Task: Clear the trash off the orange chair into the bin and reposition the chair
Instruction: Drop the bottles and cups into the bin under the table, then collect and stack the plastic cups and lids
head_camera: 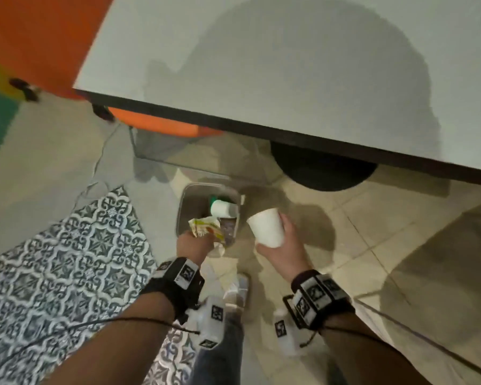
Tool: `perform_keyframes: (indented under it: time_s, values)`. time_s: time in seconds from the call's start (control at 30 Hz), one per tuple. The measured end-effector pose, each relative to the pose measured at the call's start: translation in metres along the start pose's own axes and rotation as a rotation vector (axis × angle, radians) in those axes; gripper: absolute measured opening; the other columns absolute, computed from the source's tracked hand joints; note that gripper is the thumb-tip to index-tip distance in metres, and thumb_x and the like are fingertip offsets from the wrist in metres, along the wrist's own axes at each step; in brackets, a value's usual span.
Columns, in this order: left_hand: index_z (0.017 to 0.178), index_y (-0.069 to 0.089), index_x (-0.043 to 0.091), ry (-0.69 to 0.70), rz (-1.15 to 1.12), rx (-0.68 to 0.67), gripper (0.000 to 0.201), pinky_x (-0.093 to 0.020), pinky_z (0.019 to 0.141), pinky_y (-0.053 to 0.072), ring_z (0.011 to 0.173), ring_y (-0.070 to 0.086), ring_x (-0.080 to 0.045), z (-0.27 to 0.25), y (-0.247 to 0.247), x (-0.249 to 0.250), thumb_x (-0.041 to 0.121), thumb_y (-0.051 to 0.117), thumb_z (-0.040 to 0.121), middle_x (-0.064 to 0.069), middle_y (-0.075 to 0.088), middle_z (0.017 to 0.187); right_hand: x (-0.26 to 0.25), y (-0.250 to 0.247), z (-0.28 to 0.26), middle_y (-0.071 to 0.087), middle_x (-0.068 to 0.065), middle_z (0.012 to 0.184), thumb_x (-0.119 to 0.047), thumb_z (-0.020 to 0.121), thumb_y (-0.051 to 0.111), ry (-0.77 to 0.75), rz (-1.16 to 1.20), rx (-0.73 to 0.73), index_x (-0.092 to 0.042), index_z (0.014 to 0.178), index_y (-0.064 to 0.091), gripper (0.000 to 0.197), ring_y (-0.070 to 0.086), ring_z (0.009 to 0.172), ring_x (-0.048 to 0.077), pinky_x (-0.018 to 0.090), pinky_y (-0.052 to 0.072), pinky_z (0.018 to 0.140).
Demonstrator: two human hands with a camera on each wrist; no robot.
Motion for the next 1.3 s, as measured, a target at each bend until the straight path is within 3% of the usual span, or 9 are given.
perform_keyframes:
  time_s: [0.17, 0.27, 0.37, 0.5, 0.77, 0.87, 1.1, 1.2, 1.3]
  values:
    - [0.099, 0.066, 0.001, -0.046, -0.101, 0.032, 0.052, -0.048, 0.087, 0.054, 0.099, 0.065, -0.036, 0.056, -0.041, 0.0, 0.037, 0.065, 0.062, -0.023, 0.068, 0.103, -0.024, 0.095, 0.055, 0.043, 0.006, 0.138, -0.026, 0.062, 0.082, 0.061, -0.086, -0.123, -0.025, 0.145, 0.024, 0.101, 0.05, 0.118, 0.026, 0.044, 0.046, 0.098]
    - [0.109, 0.066, 0.003, -0.041, -0.176, -0.047, 0.053, -0.041, 0.094, 0.049, 0.102, 0.063, -0.031, 0.075, -0.034, 0.003, 0.044, 0.067, 0.077, -0.017, 0.067, 0.108, -0.034, 0.128, 0.072, 0.041, 0.002, 0.142, -0.033, 0.065, 0.084, 0.078, -0.172, -0.267, -0.018, 0.15, 0.008, 0.115, 0.046, 0.125, 0.023, 0.037, 0.041, 0.103]
    - [0.119, 0.061, 0.009, -0.072, -0.216, -0.15, 0.075, -0.042, 0.097, 0.048, 0.107, 0.062, -0.03, 0.076, -0.017, -0.005, 0.058, 0.068, 0.062, -0.014, 0.066, 0.117, -0.039, 0.135, 0.072, 0.039, 0.001, 0.147, -0.039, 0.064, 0.083, 0.06, -0.198, -0.302, -0.02, 0.15, 0.01, 0.114, 0.045, 0.129, 0.02, 0.032, 0.039, 0.103]
    - [0.095, 0.065, 0.011, 0.007, -0.121, -0.262, 0.028, -0.026, 0.077, 0.045, 0.087, 0.06, -0.021, 0.037, 0.003, 0.009, 0.037, 0.061, 0.085, -0.005, 0.066, 0.094, -0.032, 0.103, 0.045, 0.026, 0.001, 0.155, -0.04, 0.073, 0.077, 0.092, -0.203, -0.274, -0.025, 0.151, 0.008, 0.106, 0.034, 0.138, 0.022, 0.034, 0.033, 0.11]
    - [0.074, 0.058, 0.016, 0.19, -0.026, -0.412, 0.017, -0.027, 0.067, 0.042, 0.08, 0.056, -0.019, -0.077, 0.123, 0.052, 0.022, 0.056, 0.09, -0.006, 0.06, 0.082, 0.014, -0.07, -0.024, 0.031, 0.002, 0.15, -0.037, 0.084, 0.067, 0.085, -0.102, 0.03, -0.023, 0.149, 0.021, 0.081, 0.038, 0.134, 0.019, 0.032, 0.036, 0.106]
    - [0.086, 0.063, 0.012, 0.294, 0.022, -0.518, 0.013, -0.026, 0.07, 0.045, 0.08, 0.058, -0.019, -0.143, 0.199, 0.073, 0.022, 0.055, 0.09, -0.006, 0.063, 0.085, 0.045, -0.161, -0.057, 0.043, -0.003, 0.139, -0.027, 0.087, 0.064, 0.063, 0.0, 0.192, -0.024, 0.144, 0.034, 0.064, 0.047, 0.123, 0.014, 0.035, 0.042, 0.104]
    - [0.079, 0.061, 0.019, 0.448, 0.157, -0.764, 0.014, -0.022, 0.066, 0.044, 0.079, 0.059, -0.018, -0.328, 0.382, 0.094, 0.018, 0.054, 0.092, -0.007, 0.064, 0.088, 0.161, -0.377, -0.158, 0.064, 0.001, 0.102, -0.022, 0.085, 0.06, 0.011, 0.174, 0.58, -0.025, 0.1, 0.06, 0.015, 0.062, 0.093, 0.021, 0.029, 0.048, 0.078]
    - [0.079, 0.062, 0.021, 0.51, 0.256, -0.836, 0.013, -0.028, 0.073, 0.045, 0.079, 0.061, -0.019, -0.396, 0.445, 0.083, 0.025, 0.056, 0.091, -0.004, 0.066, 0.085, 0.216, -0.445, -0.211, 0.071, 0.011, 0.097, -0.029, 0.081, 0.051, 0.043, 0.161, 0.751, -0.01, 0.099, 0.068, 0.031, 0.064, 0.088, 0.026, 0.033, 0.049, 0.079]
    - [0.076, 0.062, 0.022, 0.542, 0.322, -0.907, 0.019, -0.031, 0.074, 0.044, 0.079, 0.061, -0.019, -0.447, 0.492, 0.062, 0.032, 0.058, 0.091, -0.003, 0.067, 0.082, 0.268, -0.486, -0.256, 0.07, 0.014, 0.09, -0.039, 0.08, 0.045, 0.078, 0.189, 0.842, -0.014, 0.089, 0.064, 0.033, 0.064, 0.079, 0.031, 0.04, 0.052, 0.072]
Point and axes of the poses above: each hand's wrist, its own z-axis towards the middle knuckle, its own y-axis out of the palm, x = y × z, the point moved 8 cm from there along z, towards the middle knuckle
